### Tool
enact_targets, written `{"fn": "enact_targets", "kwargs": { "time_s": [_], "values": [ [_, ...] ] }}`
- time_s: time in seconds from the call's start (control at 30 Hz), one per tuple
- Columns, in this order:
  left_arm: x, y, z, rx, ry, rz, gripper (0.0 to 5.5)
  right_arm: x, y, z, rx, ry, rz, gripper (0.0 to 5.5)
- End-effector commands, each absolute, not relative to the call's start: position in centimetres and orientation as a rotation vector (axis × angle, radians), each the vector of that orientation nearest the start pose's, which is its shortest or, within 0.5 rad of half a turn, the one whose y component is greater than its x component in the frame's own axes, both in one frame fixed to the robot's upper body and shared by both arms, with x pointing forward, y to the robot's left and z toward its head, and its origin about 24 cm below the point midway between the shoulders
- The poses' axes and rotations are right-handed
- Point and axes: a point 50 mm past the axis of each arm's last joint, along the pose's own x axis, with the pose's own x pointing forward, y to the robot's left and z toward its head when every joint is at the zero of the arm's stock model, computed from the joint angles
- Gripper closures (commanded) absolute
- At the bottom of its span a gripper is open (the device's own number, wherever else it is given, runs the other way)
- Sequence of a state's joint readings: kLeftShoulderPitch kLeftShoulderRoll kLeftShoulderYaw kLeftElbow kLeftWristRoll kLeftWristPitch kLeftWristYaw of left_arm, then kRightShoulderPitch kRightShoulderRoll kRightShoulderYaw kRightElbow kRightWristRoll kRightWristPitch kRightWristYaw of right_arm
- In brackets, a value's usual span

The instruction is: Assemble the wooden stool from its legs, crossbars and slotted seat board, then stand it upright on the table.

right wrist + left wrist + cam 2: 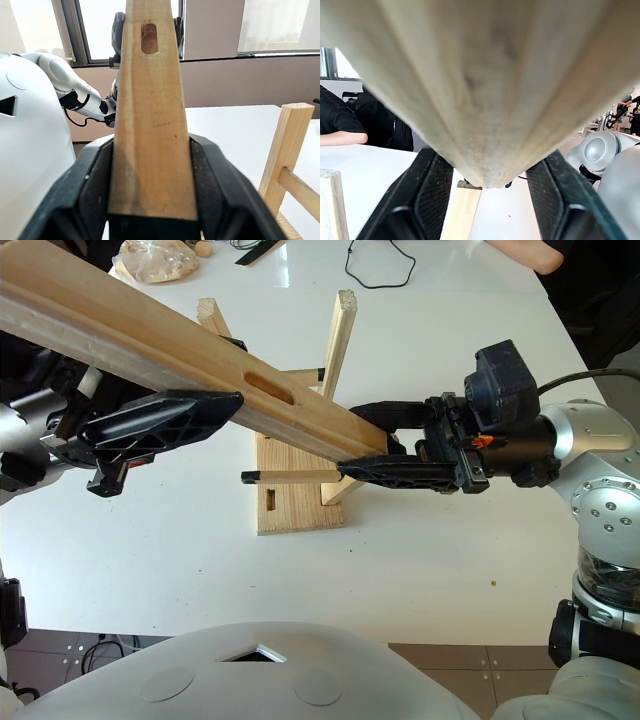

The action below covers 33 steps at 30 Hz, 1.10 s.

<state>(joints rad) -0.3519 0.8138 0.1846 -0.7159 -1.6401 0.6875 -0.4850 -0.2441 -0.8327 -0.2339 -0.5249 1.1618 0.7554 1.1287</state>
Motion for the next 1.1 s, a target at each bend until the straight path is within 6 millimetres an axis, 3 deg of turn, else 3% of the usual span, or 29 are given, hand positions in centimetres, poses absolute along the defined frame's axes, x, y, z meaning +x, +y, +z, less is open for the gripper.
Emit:
{"fn": "enact_targets", "kwargs": {
  "time_s": [0.03,0.57,0.87,1.1],
  "values": [
    [17.6,13.3,25.5,-0.26,-0.119,-1.513,3.41,20.4,-18.2,22.5,0.074,-0.009,1.572,3.44],
    [17.7,13.4,25.2,-0.261,-0.13,-1.491,3.41,20.5,-18.2,22.3,0.063,-0.001,1.569,3.44],
    [17.9,13.6,25.1,-0.26,-0.171,-1.459,3.42,21.4,-18.5,22.2,0.074,0.008,1.537,1.99],
    [18.1,13.9,26.1,-0.318,-0.234,-1.438,3.42,21.5,-18.9,22.3,0.112,0.006,1.537,1.98]
  ]
}}
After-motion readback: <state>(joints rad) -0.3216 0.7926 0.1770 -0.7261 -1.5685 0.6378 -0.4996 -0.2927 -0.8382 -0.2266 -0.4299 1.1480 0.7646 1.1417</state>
